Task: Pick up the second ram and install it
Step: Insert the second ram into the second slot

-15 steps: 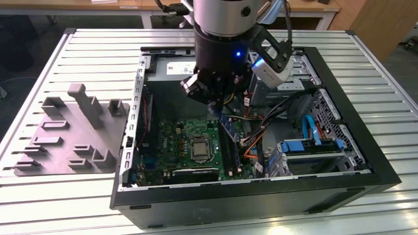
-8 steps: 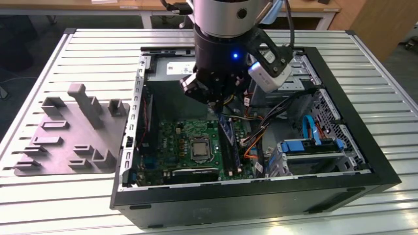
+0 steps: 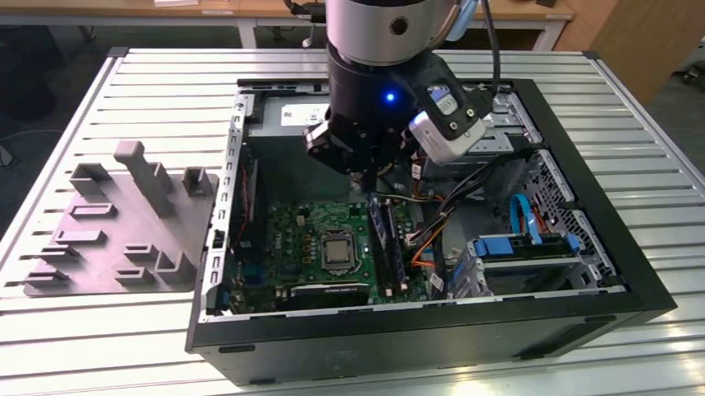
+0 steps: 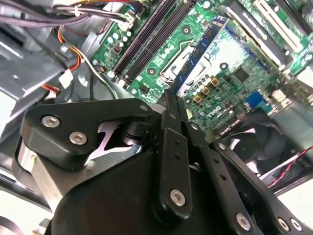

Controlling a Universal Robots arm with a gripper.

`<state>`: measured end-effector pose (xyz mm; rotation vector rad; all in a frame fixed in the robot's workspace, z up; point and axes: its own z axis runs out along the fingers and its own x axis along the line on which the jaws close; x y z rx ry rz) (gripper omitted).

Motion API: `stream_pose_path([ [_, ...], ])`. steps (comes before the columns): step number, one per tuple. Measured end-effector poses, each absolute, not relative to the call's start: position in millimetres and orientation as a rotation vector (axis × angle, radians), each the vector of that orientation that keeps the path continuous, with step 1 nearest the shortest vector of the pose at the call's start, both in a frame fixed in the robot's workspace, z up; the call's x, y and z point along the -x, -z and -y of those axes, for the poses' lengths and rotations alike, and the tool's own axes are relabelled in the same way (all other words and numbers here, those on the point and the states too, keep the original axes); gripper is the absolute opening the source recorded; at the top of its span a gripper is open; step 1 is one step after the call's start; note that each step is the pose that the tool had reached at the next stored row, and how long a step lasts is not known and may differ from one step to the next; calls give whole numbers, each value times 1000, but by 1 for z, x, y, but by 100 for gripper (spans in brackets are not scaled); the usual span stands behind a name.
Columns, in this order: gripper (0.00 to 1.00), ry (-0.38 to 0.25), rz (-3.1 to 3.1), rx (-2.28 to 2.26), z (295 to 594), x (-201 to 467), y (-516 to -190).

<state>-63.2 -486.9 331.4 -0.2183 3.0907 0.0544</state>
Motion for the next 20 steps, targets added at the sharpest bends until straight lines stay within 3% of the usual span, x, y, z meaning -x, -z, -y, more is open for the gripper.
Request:
stream_pose_path([
  [20,11,-70,-3092,52,487,63,-325],
])
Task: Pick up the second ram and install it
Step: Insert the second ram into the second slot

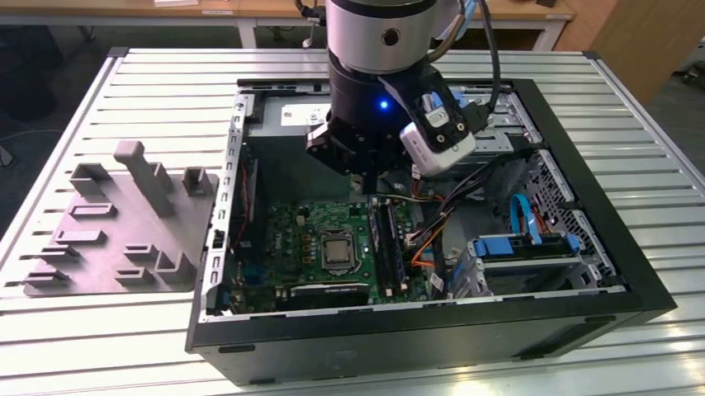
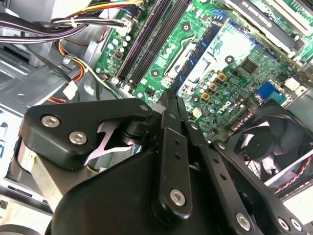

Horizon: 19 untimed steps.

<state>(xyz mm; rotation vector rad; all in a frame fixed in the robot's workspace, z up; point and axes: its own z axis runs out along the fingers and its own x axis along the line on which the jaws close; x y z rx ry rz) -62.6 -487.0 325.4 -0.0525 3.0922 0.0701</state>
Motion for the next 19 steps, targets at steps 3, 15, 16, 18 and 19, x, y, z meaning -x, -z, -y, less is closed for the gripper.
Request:
stream_pose_path([
  [3,11,-70,-3092,52,487,60,-325],
  [15,11,-77,-3092,52,487,59,-324],
  [16,11,-78,-3092,52,487,59,-323],
  [18,11,-80,-3092,52,487,58,-323],
  [19,11,-80,-3092,52,487,58,-323],
])
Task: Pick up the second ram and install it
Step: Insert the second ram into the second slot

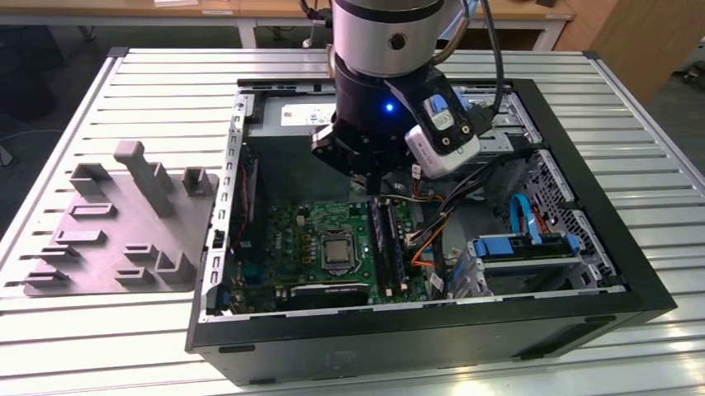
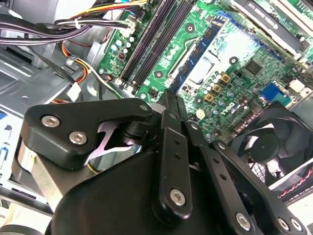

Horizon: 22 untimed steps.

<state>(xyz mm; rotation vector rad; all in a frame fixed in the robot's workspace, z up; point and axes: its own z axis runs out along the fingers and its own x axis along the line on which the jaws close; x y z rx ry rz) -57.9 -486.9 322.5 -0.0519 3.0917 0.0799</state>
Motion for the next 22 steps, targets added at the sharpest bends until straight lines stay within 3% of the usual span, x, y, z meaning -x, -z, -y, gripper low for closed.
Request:
stream_pose_path([
  [22,11,-82,-3091,4,487,52,-316],
])
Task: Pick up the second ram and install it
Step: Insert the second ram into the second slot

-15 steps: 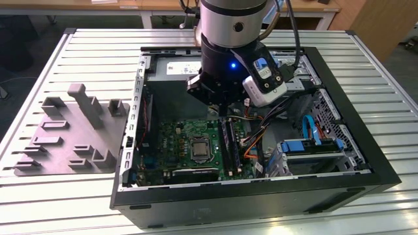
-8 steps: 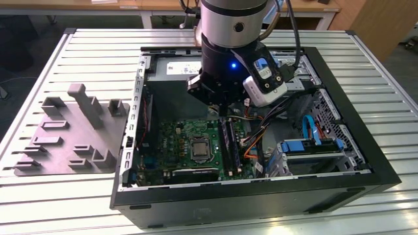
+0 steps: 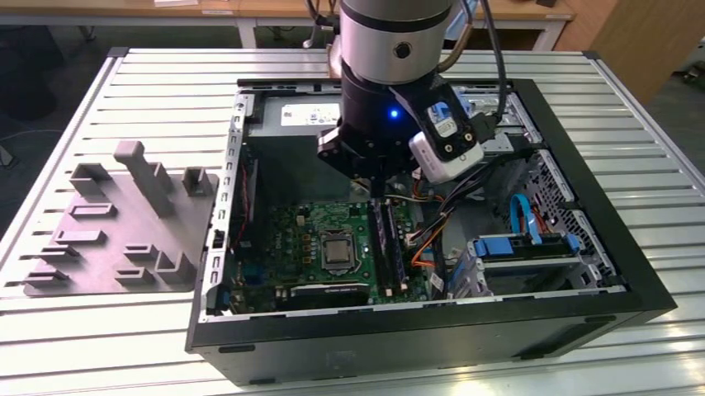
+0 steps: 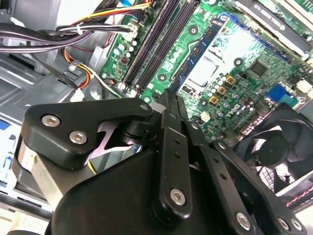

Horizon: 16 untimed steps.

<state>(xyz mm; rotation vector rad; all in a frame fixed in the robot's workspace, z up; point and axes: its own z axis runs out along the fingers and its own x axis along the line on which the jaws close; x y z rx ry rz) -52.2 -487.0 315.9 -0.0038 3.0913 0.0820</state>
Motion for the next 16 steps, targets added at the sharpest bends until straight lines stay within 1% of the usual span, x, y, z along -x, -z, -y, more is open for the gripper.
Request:
stream_pose_path([
  [4,11,-93,-3091,-4,487,50,-312],
  [16,11,-95,-3091,23,487,41,-301],
])
